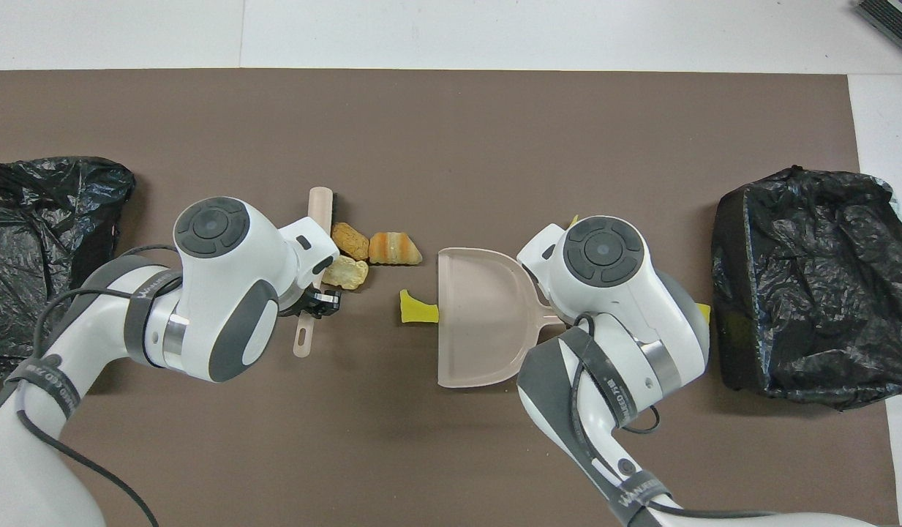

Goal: Sweep and dump trash in bin
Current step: 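Sweep the remaining bread pieces into the dustpan with the left gripper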

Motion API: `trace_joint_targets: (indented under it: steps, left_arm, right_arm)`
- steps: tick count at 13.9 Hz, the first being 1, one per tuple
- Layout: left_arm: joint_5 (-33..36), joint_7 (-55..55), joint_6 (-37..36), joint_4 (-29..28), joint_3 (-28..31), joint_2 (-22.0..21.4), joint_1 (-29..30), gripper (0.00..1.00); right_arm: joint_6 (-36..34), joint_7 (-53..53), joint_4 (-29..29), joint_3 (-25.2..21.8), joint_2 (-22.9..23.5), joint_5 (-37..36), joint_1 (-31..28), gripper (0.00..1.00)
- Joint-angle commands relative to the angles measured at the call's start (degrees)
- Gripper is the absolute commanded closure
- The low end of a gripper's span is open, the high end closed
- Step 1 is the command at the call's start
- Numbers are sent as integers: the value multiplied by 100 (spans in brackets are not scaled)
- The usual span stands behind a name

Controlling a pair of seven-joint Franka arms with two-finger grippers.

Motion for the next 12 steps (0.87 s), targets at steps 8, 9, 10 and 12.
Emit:
trace_joint_targets:
  steps: [8, 9, 10, 12]
  left_arm:
    - [-597, -72, 47, -438, 69, -310, -1081, 100]
    - [-756, -81, 38, -448, 69, -345, -1222, 100]
    - [-810, -159, -14, -448, 69, -363, -1327, 100]
    - [-985, -362, -85, -431, 69, -398, -1547, 100]
  right_arm:
    - [150, 256, -187, 38, -126, -146, -3, 100]
    - [150, 256, -187, 38, -126, -146, -3, 100]
    - [150, 256, -187, 47, -126, -146, -3, 100]
    - [150, 256, -187, 38, -126, -146, -3, 100]
